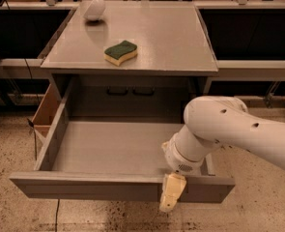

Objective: Close top drawer

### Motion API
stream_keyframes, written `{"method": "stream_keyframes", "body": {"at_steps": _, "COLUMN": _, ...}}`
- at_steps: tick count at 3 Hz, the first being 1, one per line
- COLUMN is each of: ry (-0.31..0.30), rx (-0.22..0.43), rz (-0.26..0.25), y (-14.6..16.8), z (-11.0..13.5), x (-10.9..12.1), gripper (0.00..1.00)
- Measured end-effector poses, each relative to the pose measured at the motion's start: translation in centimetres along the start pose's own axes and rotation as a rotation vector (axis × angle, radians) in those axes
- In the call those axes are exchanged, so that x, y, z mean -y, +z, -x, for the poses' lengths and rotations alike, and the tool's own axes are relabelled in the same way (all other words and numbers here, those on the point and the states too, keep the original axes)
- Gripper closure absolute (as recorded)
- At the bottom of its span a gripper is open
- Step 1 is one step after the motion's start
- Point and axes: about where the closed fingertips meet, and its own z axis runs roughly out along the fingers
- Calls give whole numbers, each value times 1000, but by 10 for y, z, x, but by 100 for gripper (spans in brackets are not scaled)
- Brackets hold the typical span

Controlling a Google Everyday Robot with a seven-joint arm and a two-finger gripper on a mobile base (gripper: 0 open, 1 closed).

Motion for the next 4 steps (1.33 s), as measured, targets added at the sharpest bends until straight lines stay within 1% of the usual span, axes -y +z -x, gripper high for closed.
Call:
{"method": "stream_keyframes", "body": {"at_steps": 1, "ry": -38, "rx": 36, "rz": -27, "y": 9, "z": 19, "x": 21, "gripper": 17}}
{"method": "stream_keyframes", "body": {"at_steps": 2, "ry": -84, "rx": 80, "rz": -77, "y": 10, "z": 47, "x": 56, "gripper": 46}}
{"method": "stream_keyframes", "body": {"at_steps": 3, "ry": -88, "rx": 83, "rz": -82, "y": 9, "z": 49, "x": 58, "gripper": 45}}
{"method": "stream_keyframes", "body": {"at_steps": 4, "ry": -129, "rx": 117, "rz": -134, "y": 1, "z": 73, "x": 92, "gripper": 18}}
